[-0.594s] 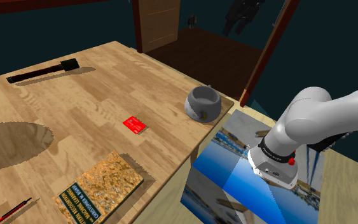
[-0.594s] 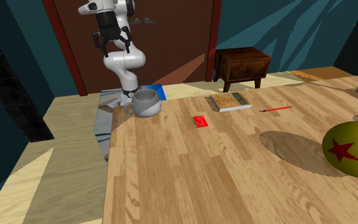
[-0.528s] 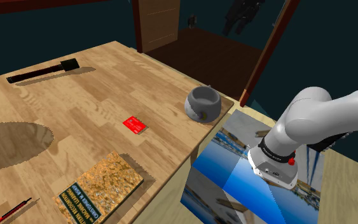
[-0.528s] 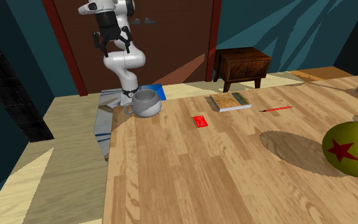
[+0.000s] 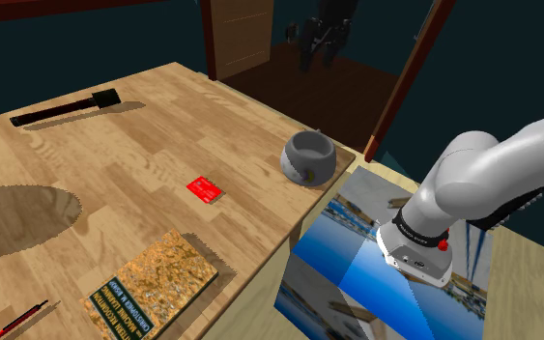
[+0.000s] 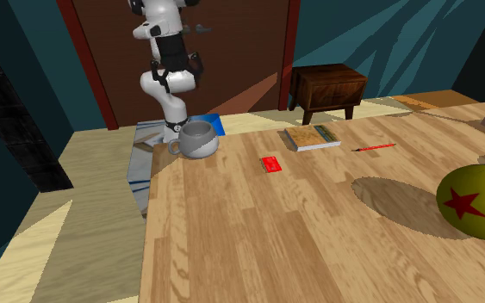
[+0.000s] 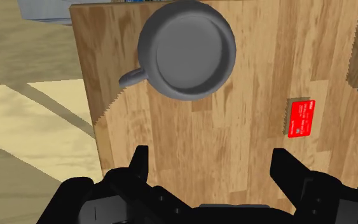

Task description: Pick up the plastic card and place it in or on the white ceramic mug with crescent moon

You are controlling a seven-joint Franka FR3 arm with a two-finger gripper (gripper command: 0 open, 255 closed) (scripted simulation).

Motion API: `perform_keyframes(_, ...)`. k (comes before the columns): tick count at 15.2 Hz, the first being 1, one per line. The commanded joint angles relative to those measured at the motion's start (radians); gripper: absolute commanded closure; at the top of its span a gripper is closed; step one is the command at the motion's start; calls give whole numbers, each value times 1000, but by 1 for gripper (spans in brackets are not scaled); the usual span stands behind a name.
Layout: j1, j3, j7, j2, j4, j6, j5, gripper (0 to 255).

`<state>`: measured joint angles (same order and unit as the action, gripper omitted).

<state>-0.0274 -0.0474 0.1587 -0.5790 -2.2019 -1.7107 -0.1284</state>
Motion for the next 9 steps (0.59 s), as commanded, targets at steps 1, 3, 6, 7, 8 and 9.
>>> perform_keyframes(1,-12,-30,29,79,34,-2,-9,0)
perform_keyframes(3,-23,-57,56,157,75,3,-14,0)
perform_keyframes(6,-41,-95,98,276,142,14,-19,0)
perform_keyframes(7,-47,-107,112,316,166,19,-20,0)
perform_keyframes(8,-53,-119,126,356,191,24,-20,0)
perform_keyframes(9,-59,-130,140,397,216,30,-20,0)
